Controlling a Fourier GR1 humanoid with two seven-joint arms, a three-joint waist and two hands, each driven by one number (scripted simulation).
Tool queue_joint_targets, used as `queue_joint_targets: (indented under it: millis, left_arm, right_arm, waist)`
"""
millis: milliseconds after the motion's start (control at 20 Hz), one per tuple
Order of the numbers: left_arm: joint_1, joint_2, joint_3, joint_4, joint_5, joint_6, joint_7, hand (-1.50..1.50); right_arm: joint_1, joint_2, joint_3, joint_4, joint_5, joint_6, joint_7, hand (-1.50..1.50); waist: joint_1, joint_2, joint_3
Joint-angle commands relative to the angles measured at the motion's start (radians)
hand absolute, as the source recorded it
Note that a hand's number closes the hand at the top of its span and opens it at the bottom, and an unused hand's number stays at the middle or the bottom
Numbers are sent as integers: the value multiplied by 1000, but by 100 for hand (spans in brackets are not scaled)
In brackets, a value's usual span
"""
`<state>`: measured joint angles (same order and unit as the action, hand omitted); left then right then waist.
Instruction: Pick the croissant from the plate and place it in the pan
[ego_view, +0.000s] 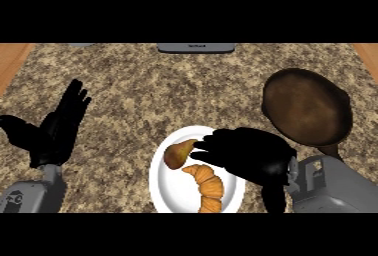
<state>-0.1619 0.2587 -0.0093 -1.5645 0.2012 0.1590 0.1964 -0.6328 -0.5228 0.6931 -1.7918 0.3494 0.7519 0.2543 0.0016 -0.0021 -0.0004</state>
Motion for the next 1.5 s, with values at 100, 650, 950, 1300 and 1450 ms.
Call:
queue_joint_targets:
  millis: [100, 650, 950, 1300, 1450]
  left_arm:
    - [36, 48, 54, -39, 32, -51, 29, 0]
    - [6, -39, 30, 0, -35, -41, -3, 0]
    - [11, -53, 28, -51, -59, -19, 43, 0]
    - [56, -4, 105, -57, 4, -127, 29, 0]
    - [-22, -50, 82, 35, -57, -76, 2, 0]
  right_arm:
    - [66, -6, 17, -171, 118, 51, 100, -150]
    - [123, 275, 82, -67, 332, 90, 157, -150]
    - [94, 354, 60, 33, 408, 123, 173, -150]
    - [134, 315, 25, 102, 489, 66, 1, -150]
    - [157, 360, 68, 151, 558, 55, 11, -150]
  waist:
    - [-3, -2, 0]
    - [1, 2, 0]
    - [4, 2, 0]
    - [4, 2, 0]
    - [-1, 3, 0]
